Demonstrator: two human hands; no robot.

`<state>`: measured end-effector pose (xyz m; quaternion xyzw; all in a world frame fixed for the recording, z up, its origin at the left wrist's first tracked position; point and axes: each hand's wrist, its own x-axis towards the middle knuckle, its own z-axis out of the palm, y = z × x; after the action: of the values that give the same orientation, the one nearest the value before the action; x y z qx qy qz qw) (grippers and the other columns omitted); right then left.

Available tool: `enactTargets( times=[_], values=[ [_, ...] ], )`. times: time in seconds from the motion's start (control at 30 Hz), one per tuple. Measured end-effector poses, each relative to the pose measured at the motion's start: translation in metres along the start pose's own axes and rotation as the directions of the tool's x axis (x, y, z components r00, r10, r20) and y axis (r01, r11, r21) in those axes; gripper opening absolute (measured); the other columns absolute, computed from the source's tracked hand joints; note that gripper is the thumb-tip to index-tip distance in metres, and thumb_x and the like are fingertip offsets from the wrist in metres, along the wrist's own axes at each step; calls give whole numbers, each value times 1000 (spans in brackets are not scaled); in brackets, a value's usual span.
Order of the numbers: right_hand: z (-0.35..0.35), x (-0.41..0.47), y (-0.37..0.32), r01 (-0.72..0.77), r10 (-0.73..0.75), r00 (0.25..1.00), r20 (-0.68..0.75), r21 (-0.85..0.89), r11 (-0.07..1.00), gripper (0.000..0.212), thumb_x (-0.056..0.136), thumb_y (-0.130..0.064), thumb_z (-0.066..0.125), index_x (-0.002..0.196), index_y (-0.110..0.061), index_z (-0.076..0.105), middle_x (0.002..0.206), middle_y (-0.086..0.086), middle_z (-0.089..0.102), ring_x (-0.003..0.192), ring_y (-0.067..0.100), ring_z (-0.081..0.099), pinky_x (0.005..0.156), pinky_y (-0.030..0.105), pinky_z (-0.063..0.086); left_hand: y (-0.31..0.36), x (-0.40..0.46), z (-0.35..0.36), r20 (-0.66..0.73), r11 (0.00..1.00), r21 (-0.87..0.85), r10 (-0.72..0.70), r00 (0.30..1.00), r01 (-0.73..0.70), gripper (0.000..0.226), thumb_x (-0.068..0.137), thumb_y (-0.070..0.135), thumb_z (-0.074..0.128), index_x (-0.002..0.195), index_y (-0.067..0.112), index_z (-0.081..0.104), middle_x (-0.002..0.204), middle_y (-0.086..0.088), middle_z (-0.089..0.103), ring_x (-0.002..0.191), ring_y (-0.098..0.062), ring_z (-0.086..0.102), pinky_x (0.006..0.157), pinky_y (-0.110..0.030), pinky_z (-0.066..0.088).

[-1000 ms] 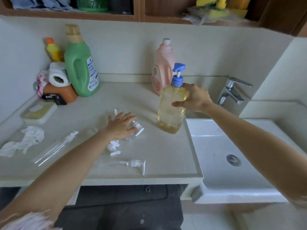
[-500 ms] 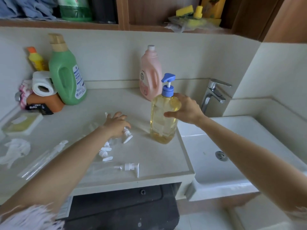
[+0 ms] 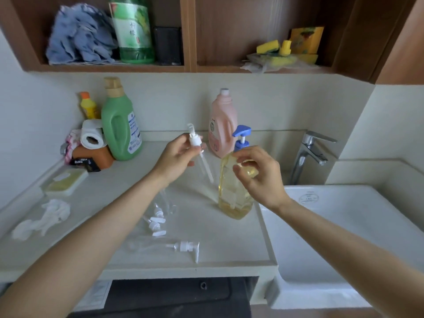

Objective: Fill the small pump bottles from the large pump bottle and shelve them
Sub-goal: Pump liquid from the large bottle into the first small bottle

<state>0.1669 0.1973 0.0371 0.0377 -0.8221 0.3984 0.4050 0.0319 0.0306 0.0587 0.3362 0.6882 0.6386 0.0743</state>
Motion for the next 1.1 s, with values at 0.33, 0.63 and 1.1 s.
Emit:
enactTargets(
  times=[0.33,0.63,1.1],
  values=[
    [-16,3,-7,-892,357,434,827,340,297,78,87,-72,31,135,-13,46,101,19,68,79,29,71,57,31,57,55,-28,29,14,906,-424,25,1000,-17,21,84,22,53,103,17,59,100,3,72,96,-17,64,74,-29,54],
    [-39,-17,-1,-900,339,409,847,436,-4,51,97,-46,34,109,-2,59,73,14,68,57,15,68,50,20,56,46,-44,71,-90,878,-476,0,996,-43,19,100,13,36,100,12,55,97,4,74,101,-10,66,81,-22,52],
    [-55,-51,15,-801,401,582,707,585,130,21,92,-11,56,113,-14,55,105,11,61,86,21,67,68,30,59,34,-77,107,-180,886,-465,-90,979,-4,19,101,13,37,94,17,54,93,9,73,96,-6,67,77,-22,53]
  ],
)
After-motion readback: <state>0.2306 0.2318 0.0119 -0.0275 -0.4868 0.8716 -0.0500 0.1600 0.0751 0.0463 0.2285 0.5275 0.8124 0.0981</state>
